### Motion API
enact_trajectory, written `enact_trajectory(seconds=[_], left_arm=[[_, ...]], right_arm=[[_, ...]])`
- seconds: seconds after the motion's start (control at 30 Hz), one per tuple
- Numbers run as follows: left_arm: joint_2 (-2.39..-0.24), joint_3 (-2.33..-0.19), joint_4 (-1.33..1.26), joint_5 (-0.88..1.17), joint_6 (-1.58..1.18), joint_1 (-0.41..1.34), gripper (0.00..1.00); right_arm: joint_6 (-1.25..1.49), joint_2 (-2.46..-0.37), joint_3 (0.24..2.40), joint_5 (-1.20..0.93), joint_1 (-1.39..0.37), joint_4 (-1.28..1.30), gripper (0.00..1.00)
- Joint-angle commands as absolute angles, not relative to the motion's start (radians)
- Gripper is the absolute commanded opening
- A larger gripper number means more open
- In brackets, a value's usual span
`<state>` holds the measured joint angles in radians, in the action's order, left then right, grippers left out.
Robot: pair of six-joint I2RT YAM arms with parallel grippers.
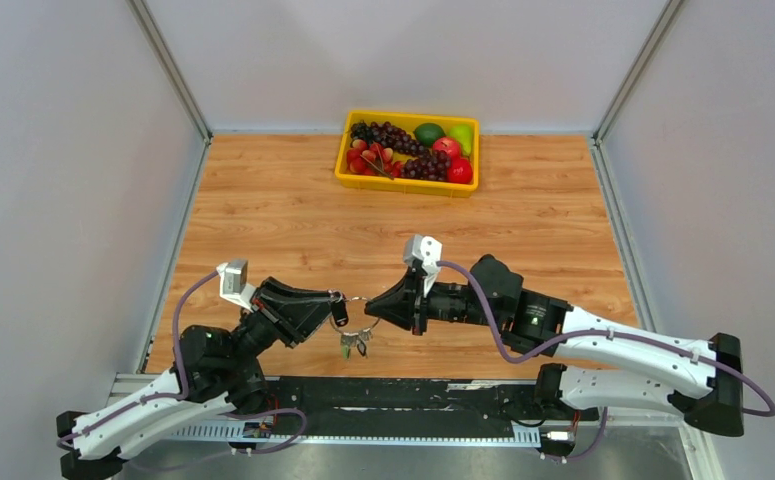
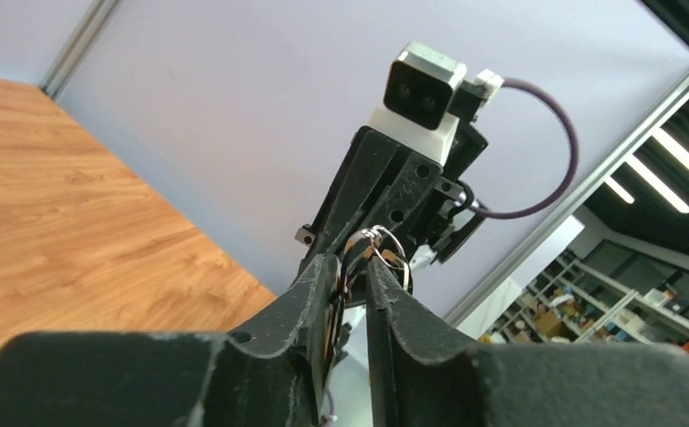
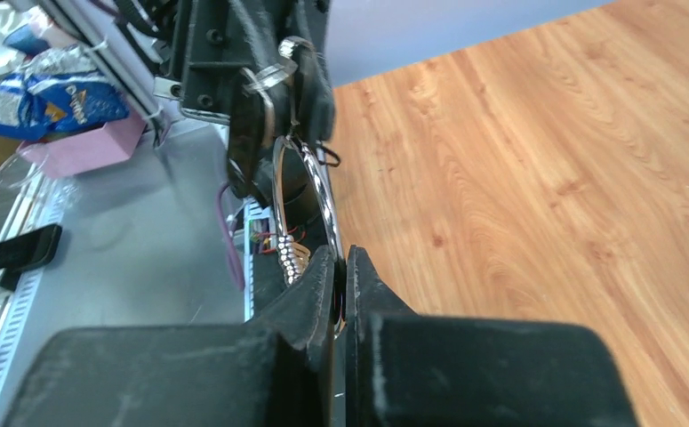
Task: Put the keys on the keyring
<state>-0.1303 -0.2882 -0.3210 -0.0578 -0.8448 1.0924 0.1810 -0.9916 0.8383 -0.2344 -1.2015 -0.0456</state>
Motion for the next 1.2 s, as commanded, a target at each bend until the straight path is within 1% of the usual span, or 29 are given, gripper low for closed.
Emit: enact_trajectory(seconds=[0.0, 0.07, 0.13, 0.33, 0.53, 0.67, 0.87, 0.93, 1.03, 1.17], left_arm=[[-0.04, -0.269, -0.395, -0.099, -0.848, 1.091, 0.31], [0.025, -0.256, -0.358, -0.147, -0.839, 1.092, 0.37], [0.08, -0.243, -0.327, -0.179, -0.824, 1.091, 0.42], [0.082, -0.295, -0.169, -0.244, -0.78, 1.092, 0.48], [0.084, -0.282, -0.082, -0.336, -0.751, 1.092, 0.49], [0.083, -0.265, -0.03, -0.412, -0.721, 1.092, 0.51], [0.061, -0.266, 0.052, -0.488, -0.644, 1.091, 0.54], [0.031, -0.278, 0.076, -0.498, -0.61, 1.091, 0.54], [-0.072, -0.31, 0.105, -0.49, -0.57, 1.092, 0.54], [-0.175, -0.324, 0.089, -0.443, -0.522, 1.091, 0.55]], right_arm=[[0.191, -0.902, 0.853, -0.08, -1.2, -0.029, 0.0], [0.192, -0.882, 0.864, -0.049, -1.199, -0.005, 0.0], [0.192, -0.868, 0.877, -0.02, -1.2, 0.049, 0.0], [0.192, -0.837, 0.9, 0.06, -1.2, 0.116, 0.0], [0.194, -0.814, 0.928, 0.135, -1.2, 0.175, 0.0], [0.204, -0.844, 0.965, 0.237, -1.2, 0.256, 0.0], [0.244, -0.91, 0.965, 0.338, -1.198, 0.284, 0.0], [0.26, -0.945, 0.963, 0.364, -1.196, 0.293, 0.0], [0.273, -0.998, 0.95, 0.378, -1.177, 0.295, 0.0], [0.261, -1.057, 0.92, 0.387, -1.135, 0.27, 0.0]])
